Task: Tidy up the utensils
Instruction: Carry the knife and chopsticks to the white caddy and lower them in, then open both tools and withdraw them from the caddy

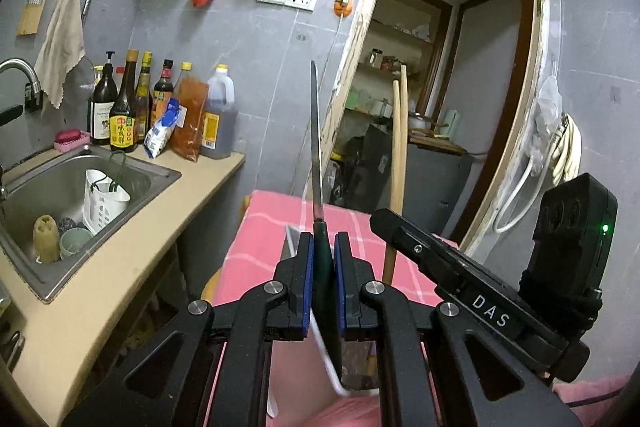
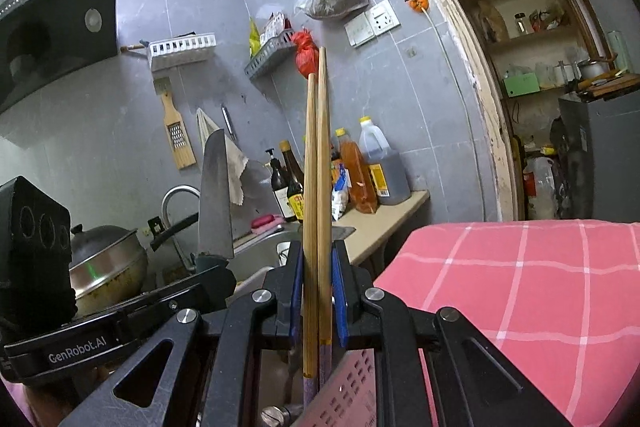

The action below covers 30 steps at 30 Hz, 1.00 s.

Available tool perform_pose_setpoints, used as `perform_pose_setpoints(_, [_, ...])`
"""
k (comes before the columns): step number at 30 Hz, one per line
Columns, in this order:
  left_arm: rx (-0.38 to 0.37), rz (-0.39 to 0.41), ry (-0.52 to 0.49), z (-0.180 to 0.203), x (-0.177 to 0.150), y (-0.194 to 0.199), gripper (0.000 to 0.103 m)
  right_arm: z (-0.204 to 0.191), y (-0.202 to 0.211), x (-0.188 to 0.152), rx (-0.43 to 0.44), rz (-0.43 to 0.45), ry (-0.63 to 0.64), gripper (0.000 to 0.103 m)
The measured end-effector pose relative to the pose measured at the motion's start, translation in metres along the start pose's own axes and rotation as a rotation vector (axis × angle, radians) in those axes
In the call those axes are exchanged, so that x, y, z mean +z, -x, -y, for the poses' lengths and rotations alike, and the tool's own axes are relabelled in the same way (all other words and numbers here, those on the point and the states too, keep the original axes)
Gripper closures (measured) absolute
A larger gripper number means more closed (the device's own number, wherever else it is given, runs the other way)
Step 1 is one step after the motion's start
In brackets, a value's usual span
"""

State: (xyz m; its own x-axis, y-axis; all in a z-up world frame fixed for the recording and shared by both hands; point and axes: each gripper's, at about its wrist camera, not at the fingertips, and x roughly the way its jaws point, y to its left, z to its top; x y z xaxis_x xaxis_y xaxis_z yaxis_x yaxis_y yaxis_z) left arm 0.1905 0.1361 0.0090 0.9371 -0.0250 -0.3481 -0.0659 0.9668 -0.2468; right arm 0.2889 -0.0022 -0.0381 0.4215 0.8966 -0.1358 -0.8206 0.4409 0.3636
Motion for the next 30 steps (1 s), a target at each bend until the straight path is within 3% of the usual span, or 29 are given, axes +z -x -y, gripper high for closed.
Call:
perform_pose_setpoints(13, [0.002, 0.025, 0.04, -0.001, -0.002, 0.009, 0.095, -0.001, 0.001, 0.0, 0.014, -0.039, 0.014, 0.088])
perform_pose_setpoints(20, [0.03, 0.054, 0.066, 0.004, 0.003, 0.021, 0.094, -0.001, 0.018, 0.011, 0.004, -0.034, 0.012, 0.066])
perform_pose_setpoints(22, [0.045, 0.067, 0.071, 0.009, 0.004, 0.027, 0.083, -0.003, 0.033, 0.017, -0.024, -0.02, 0.008, 0.058])
perform_pose_setpoints(24, [0.068, 0.089, 0.082, 0.014, 0.005, 0.037, 0.059, -0.004, 0.047, 0.021, -0.062, -0.01, 0.007, 0.045])
perform_pose_setpoints(28, [0.087, 0.094, 0.075, 0.026, 0.008, 0.058, 0.058, -0.009, 0.08, 0.029, -0.18, -0.023, 0.01, 0.031])
perform_pose_setpoints(30, [0.094, 0.06, 0.067, 0.032, 0.007, 0.065, 0.044, -0.011, 0.095, 0.031, -0.249, -0.05, -0.005, 0.026])
